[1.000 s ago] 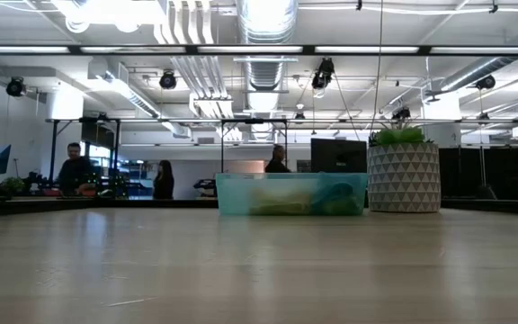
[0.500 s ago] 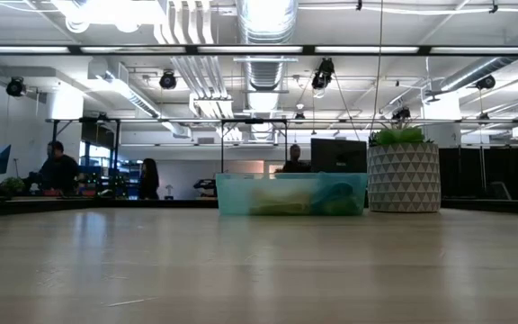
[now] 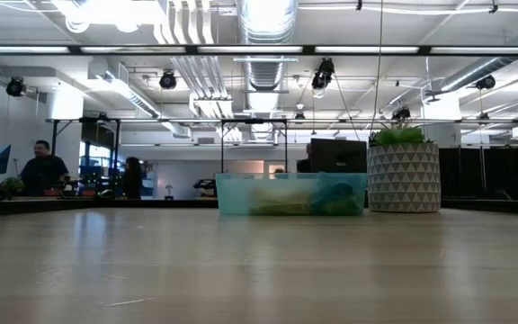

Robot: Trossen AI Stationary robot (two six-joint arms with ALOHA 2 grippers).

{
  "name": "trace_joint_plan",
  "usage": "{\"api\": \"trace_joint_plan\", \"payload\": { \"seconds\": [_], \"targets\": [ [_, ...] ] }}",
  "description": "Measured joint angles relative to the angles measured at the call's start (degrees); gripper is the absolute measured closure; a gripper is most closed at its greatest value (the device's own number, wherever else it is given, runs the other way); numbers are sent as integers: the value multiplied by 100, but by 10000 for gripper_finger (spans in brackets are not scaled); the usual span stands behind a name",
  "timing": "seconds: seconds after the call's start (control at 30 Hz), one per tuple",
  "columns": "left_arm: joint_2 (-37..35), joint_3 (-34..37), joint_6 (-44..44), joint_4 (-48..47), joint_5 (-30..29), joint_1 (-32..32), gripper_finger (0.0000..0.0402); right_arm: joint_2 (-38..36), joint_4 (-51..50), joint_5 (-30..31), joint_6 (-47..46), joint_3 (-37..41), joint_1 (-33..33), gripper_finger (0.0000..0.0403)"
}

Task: Fold microfiber towels
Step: Put the green microfiber cloth into the blue bin

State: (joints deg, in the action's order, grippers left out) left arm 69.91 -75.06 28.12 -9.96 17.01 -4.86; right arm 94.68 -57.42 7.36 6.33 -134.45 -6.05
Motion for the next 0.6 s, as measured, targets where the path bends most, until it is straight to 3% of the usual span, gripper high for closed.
{"api": "trace_joint_plan", "payload": {
  "seconds": [0.2,0.3,0.43,0.6],
  "targets": [
    [816,133,306,184,358,-842,392,-444,-626,-20,-103,86,88,335],
    [1181,523,667,1017,735,-1240,392,-830,-665,-23,-183,442,83,335],
    [1561,1237,1209,2366,978,-1639,395,-1482,-496,-25,-443,1403,83,335],
    [2129,1955,1786,3694,1104,-2029,397,-2448,804,-26,-634,3204,83,335]
  ]
}}
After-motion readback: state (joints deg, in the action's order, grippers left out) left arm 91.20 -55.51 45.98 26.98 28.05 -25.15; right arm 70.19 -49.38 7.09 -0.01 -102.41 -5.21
